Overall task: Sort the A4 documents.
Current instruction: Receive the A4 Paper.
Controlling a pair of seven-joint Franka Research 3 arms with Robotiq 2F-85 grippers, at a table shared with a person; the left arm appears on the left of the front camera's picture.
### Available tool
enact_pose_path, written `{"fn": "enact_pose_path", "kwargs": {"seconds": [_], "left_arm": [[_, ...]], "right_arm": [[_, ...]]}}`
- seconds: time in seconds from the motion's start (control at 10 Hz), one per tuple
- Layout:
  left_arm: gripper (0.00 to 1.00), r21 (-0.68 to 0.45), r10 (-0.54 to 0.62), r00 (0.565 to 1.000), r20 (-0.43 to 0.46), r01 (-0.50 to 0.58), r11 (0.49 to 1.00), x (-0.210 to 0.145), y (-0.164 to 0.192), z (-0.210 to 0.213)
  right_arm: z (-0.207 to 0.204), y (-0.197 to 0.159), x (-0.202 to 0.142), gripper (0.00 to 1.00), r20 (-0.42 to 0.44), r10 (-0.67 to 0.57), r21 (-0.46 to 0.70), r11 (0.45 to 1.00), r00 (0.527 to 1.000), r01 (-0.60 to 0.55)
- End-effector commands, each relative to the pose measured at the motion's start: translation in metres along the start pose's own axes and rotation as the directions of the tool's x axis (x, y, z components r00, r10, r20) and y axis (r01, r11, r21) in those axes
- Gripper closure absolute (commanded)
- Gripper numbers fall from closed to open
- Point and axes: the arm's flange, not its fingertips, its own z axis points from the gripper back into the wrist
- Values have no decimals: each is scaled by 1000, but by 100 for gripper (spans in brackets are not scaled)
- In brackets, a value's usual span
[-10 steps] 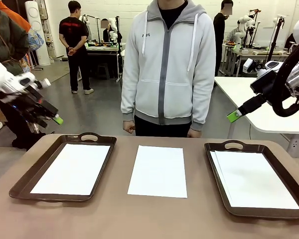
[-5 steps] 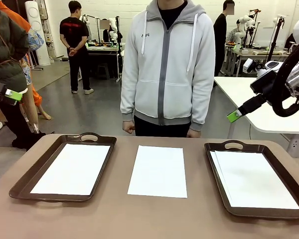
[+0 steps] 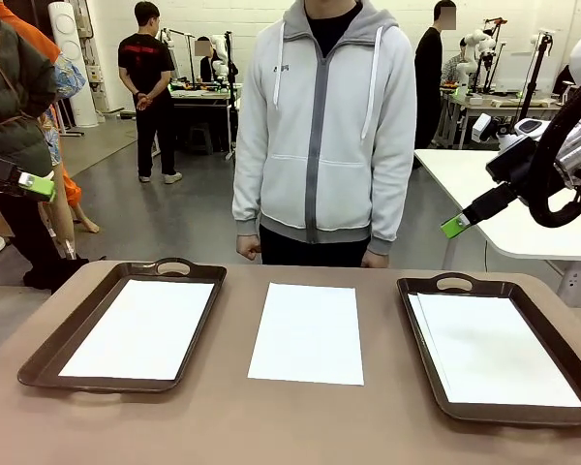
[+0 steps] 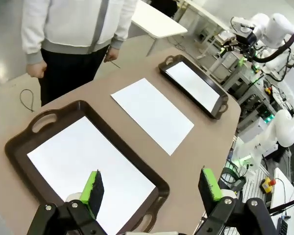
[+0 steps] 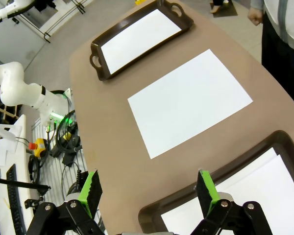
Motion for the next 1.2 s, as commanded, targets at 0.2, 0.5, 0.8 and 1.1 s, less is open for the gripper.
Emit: {"fn": "enact_pose_path", "kwargs": {"seconds": [0.2,0.5,0.8,1.1], "left_arm": [[0,3,-115,989,-94,115,993,13,-2,-13],[0,-11,-151,977,-147,151,988,16,-9,-30],[0,17,-148,978,-149,153,988,19,-11,-33],[0,-2,-126,982,-144,127,992,20,-9,-30]], "right_arm": [[0,0,0,0,2,0,1,1000,1000,0],[0,0,0,0,2,0,1,1000,1000,0],[0,0,0,0,2,0,1,1000,1000,0],[0,0,0,0,2,0,1,1000,1000,0]]}}
